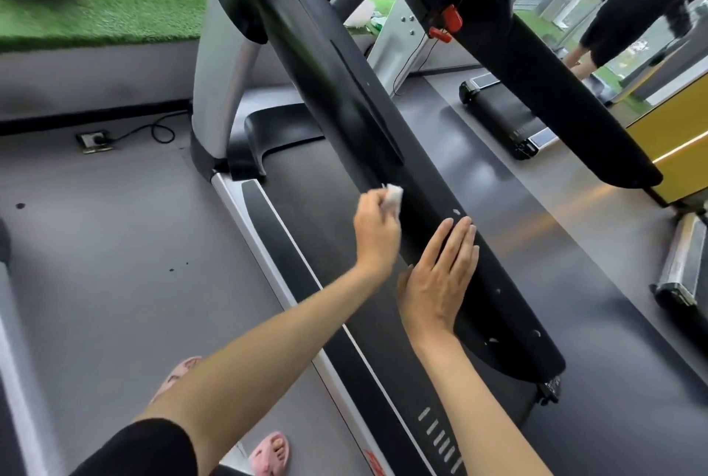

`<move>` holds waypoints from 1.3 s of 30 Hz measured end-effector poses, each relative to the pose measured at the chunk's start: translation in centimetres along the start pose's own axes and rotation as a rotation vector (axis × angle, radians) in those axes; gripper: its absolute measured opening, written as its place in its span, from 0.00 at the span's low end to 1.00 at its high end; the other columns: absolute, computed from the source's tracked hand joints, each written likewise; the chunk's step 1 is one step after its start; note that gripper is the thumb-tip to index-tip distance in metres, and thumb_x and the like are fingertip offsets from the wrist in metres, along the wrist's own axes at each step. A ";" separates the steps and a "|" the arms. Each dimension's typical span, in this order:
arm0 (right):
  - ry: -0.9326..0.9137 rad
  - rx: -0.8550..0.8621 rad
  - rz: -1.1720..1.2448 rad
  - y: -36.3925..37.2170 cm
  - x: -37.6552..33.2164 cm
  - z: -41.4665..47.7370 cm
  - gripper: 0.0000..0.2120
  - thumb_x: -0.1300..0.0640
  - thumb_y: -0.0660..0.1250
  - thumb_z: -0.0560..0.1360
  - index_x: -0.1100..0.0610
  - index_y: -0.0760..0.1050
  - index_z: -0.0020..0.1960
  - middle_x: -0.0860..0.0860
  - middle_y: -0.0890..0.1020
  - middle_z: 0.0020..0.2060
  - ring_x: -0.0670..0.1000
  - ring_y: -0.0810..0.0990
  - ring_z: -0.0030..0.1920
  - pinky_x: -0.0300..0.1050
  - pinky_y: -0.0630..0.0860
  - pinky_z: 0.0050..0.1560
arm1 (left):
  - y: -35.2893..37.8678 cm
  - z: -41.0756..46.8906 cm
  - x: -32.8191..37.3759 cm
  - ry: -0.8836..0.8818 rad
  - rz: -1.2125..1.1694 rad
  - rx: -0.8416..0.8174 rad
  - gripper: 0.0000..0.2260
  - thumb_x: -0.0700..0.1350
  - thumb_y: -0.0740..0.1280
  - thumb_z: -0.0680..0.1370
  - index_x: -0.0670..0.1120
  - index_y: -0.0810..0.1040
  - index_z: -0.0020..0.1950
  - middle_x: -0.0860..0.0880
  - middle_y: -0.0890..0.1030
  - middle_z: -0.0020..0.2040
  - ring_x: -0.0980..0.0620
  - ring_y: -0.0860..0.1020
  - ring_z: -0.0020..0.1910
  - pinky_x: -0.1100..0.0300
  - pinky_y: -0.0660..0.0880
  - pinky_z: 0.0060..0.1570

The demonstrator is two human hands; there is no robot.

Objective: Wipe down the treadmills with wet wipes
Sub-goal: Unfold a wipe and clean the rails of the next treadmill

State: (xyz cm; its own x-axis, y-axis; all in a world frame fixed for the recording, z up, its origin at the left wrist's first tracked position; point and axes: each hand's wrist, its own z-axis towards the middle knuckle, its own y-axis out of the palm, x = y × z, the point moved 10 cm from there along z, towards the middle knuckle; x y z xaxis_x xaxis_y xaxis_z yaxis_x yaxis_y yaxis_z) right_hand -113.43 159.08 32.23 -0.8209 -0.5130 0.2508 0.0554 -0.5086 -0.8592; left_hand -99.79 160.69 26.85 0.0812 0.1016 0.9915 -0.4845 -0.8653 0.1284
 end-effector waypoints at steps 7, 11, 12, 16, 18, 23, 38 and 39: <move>-0.003 0.018 0.026 0.0 -0.2 0.0 0.42 0.63 0.67 0.68 0.70 0.49 0.76 0.70 0.54 0.74 0.67 0.52 0.75 0.59 0.48 0.76 | -2.6 4.6 0.0 -0.098 0.031 0.080 0.06 0.38 0.59 0.80 0.44 0.72 0.45 0.44 0.77 0.46 0.52 0.73 0.43 0.65 0.67 0.41; -0.006 0.018 0.027 0.1 -0.1 0.0 0.43 0.62 0.68 0.68 0.70 0.49 0.76 0.69 0.54 0.74 0.66 0.52 0.76 0.58 0.47 0.76 | -1.5 2.1 0.8 0.039 0.082 0.058 0.08 0.38 0.61 0.80 0.45 0.73 0.42 0.43 0.77 0.45 0.48 0.75 0.43 0.58 0.69 0.43; -0.003 0.025 0.028 0.1 -0.1 0.0 0.42 0.61 0.67 0.69 0.70 0.50 0.76 0.69 0.55 0.74 0.66 0.52 0.76 0.58 0.47 0.76 | -0.2 0.0 1.8 0.155 0.114 -0.026 0.06 0.37 0.63 0.79 0.43 0.75 0.43 0.45 0.77 0.44 0.48 0.75 0.43 0.58 0.71 0.44; -0.009 0.020 0.033 0.1 -0.1 0.0 0.42 0.61 0.68 0.69 0.70 0.51 0.76 0.69 0.55 0.74 0.65 0.52 0.76 0.57 0.47 0.76 | 0.9 -1.3 2.7 0.290 0.149 -0.139 0.04 0.36 0.65 0.78 0.42 0.77 0.45 0.47 0.77 0.43 0.51 0.75 0.41 0.65 0.70 0.44; -0.026 0.013 0.028 0.1 0.0 -0.1 0.44 0.62 0.68 0.67 0.70 0.50 0.76 0.69 0.54 0.74 0.65 0.51 0.76 0.58 0.47 0.76 | -1.1 2.4 1.9 0.112 0.093 -0.005 0.07 0.40 0.64 0.80 0.47 0.74 0.41 0.46 0.77 0.41 0.52 0.73 0.39 0.60 0.70 0.42; -0.037 0.014 0.019 0.2 0.1 -0.2 0.44 0.62 0.68 0.67 0.70 0.49 0.76 0.69 0.53 0.75 0.65 0.51 0.76 0.58 0.47 0.76 | -1.3 2.9 1.6 0.027 0.064 0.066 0.11 0.44 0.61 0.81 0.49 0.69 0.39 0.46 0.75 0.42 0.51 0.73 0.40 0.57 0.70 0.43; -0.039 0.028 0.017 0.2 0.2 -0.1 0.42 0.62 0.67 0.69 0.70 0.50 0.76 0.69 0.54 0.74 0.65 0.51 0.76 0.57 0.46 0.76 | 0.0 0.4 3.0 0.252 0.146 -0.021 0.06 0.35 0.62 0.78 0.44 0.74 0.44 0.53 0.73 0.42 0.48 0.74 0.45 0.62 0.69 0.47; -0.040 0.042 0.020 0.1 0.1 -0.1 0.40 0.62 0.66 0.71 0.70 0.50 0.76 0.69 0.54 0.74 0.65 0.51 0.76 0.58 0.47 0.76 | 1.0 -1.8 2.7 0.331 0.167 -0.110 0.06 0.33 0.63 0.77 0.43 0.75 0.44 0.53 0.73 0.42 0.49 0.75 0.44 0.64 0.70 0.47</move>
State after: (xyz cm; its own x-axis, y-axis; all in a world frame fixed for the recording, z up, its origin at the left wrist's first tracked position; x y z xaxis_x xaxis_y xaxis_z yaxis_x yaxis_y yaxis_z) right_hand -113.56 159.04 32.12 -0.7958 -0.5505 0.2522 0.0959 -0.5259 -0.8451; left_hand -101.64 161.01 29.73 -0.2838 0.1320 0.9498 -0.5596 -0.8271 -0.0522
